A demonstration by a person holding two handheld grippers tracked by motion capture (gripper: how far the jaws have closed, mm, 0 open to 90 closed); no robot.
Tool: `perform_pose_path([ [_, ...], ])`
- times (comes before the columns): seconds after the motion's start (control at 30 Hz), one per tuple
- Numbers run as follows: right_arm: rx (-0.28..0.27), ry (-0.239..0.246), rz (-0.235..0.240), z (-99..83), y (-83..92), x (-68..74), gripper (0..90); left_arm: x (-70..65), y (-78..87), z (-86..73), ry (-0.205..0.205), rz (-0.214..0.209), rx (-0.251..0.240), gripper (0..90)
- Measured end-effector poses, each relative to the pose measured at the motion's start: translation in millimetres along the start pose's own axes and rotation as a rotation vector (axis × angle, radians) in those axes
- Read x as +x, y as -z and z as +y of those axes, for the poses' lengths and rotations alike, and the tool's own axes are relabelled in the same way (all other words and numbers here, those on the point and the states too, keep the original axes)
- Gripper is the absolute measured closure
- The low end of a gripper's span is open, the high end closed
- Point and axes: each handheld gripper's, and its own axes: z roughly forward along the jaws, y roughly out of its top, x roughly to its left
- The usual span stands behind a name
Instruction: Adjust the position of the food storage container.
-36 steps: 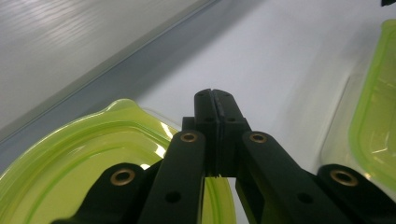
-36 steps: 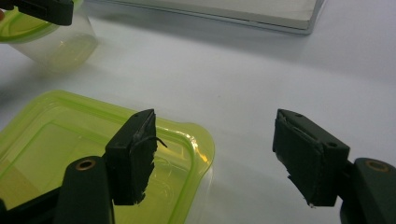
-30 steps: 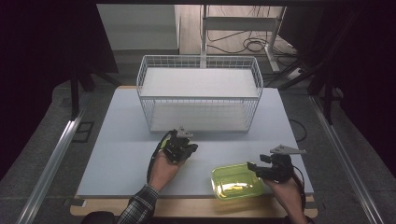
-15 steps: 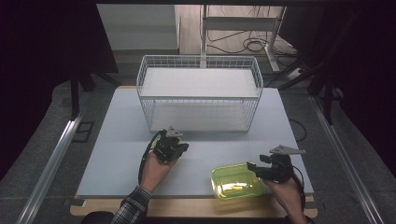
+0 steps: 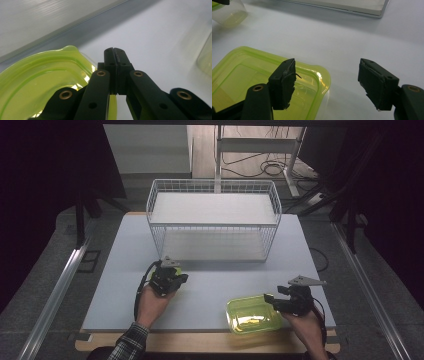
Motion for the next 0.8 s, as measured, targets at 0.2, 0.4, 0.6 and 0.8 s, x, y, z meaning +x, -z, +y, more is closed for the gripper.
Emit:
perform_pose_path([
  [0.2,0.001,0.002,0.000,-0.1,-0.1,0.2,30.7,14.2,10.8,-8.5,0.031,0.027,-0.004,90.0],
  [0.4,0.001,0.004,-0.001,-0.2,-0.6,0.4,30.8,27.7,20.4,-15.9,0.056,0.057,-0.006,90.0],
  [0.6,0.002,0.008,-0.002,-0.1,-0.5,0.5,30.8,29.6,23.6,-17.9,0.062,0.061,-0.016,90.0],
  [0.8,-0.016,0.022,-0.007,1.8,8.4,0.6,41.0,7.0,32.5,-19.6,0.024,-0.010,-0.087,88.8],
])
